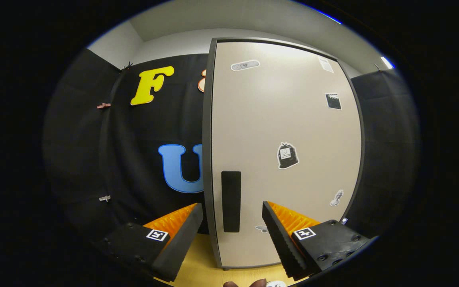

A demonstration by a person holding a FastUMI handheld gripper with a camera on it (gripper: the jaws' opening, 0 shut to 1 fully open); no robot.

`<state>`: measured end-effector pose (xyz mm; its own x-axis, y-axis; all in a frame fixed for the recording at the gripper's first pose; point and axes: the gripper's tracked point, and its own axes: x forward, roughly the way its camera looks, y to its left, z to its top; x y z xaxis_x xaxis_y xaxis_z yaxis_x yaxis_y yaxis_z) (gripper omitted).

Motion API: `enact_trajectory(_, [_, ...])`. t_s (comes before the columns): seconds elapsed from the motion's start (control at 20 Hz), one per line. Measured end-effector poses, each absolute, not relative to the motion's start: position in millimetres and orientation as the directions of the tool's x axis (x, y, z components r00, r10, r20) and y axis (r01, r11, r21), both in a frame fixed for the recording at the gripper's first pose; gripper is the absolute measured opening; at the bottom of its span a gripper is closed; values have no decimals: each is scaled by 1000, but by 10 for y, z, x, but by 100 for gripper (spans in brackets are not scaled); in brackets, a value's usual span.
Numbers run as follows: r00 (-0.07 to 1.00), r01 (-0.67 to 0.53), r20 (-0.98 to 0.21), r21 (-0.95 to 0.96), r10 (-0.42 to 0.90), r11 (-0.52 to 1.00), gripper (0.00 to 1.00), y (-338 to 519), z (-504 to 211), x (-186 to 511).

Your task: Open the shoe cabinet door, grab the shoes and put them into the shoe cabinet, then close the shoe cabinet door.

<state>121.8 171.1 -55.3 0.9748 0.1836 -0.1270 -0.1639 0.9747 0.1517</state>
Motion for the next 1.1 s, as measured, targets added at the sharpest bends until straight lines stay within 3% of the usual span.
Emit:
enact_trajectory(0.3, [971, -159, -153, 165, 184, 974, 96, 1851, -796, 1660])
enact_trajectory(0.4, [974, -123, -173, 151, 149, 981, 76, 1806, -875, 1719])
enact_trajectory(0.45, [978, -115, -158, 143, 137, 983, 60, 1793, -844, 1730])
enact_trajectory(0.5, [980, -104, -157, 130, 124, 986, 50, 1811, -890, 1793])
enact_trajectory(0.65, [980, -107, -154, 122, 125, 987, 30, 1776, -860, 1729])
enact_trajectory(0.7, [979, -105, -159, 131, 126, 986, 30, 1779, -877, 1760])
enact_trajectory(0.8, [978, -114, -162, 128, 134, 985, 18, 1770, -853, 1715])
enact_trajectory(0.9, [978, -127, -150, 135, 147, 983, 14, 1770, -833, 1660])
enact_trajectory(1.1, [978, -150, -122, 153, 170, 977, 13, 1722, -717, 1378])
